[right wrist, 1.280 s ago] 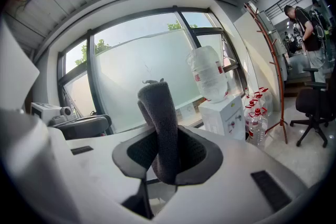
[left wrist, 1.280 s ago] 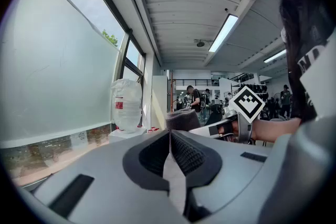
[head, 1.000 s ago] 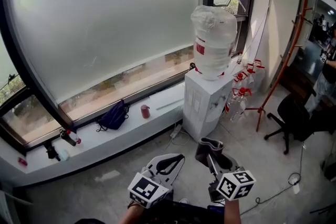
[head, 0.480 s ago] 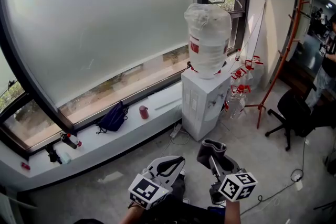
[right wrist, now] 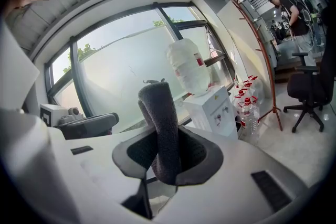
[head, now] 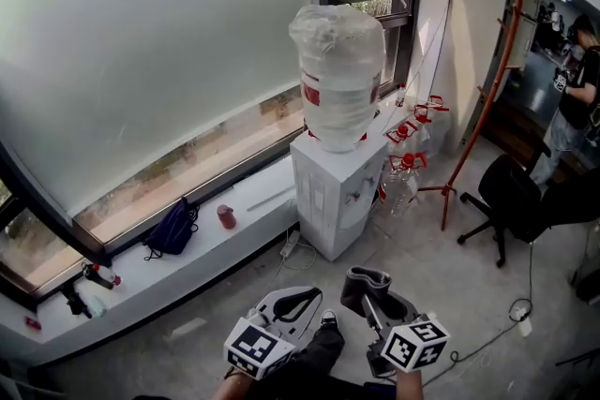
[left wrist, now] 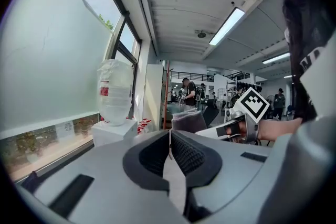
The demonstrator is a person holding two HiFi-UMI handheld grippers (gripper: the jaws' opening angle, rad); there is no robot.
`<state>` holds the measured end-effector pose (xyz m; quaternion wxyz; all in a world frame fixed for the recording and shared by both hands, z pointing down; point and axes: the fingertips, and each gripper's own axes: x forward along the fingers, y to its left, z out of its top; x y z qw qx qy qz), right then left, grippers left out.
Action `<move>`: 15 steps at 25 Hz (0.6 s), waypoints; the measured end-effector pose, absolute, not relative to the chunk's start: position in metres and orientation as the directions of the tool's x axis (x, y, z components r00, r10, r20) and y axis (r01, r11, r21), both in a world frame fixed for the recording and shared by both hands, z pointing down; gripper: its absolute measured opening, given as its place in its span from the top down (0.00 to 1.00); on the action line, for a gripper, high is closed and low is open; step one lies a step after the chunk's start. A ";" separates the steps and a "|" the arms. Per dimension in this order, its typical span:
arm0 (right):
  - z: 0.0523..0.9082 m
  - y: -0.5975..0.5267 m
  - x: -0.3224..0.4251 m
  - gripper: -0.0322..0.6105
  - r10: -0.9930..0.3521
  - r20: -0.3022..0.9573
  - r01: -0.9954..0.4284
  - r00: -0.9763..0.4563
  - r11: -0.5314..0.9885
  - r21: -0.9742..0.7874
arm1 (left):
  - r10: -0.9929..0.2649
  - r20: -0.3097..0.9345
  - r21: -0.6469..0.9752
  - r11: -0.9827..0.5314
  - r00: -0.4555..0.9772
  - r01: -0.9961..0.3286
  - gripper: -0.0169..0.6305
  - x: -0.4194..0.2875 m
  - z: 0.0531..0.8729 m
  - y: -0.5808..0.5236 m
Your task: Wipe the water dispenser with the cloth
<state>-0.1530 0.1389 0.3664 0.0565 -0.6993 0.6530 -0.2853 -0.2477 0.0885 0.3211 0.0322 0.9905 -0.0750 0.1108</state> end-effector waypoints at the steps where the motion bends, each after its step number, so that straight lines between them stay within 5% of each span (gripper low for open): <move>1: 0.369 0.134 -0.141 0.79 -0.942 0.336 -0.885 -0.011 -0.147 -0.441 | -0.138 0.223 0.055 -0.987 0.965 -0.153 0.94 -0.235 0.325 0.080; 15: 0.370 0.010 0.033 0.79 -0.912 0.409 -0.909 0.010 -0.178 -0.377 | -0.147 0.237 0.060 -0.984 0.960 -0.165 0.94 -0.084 0.330 -0.069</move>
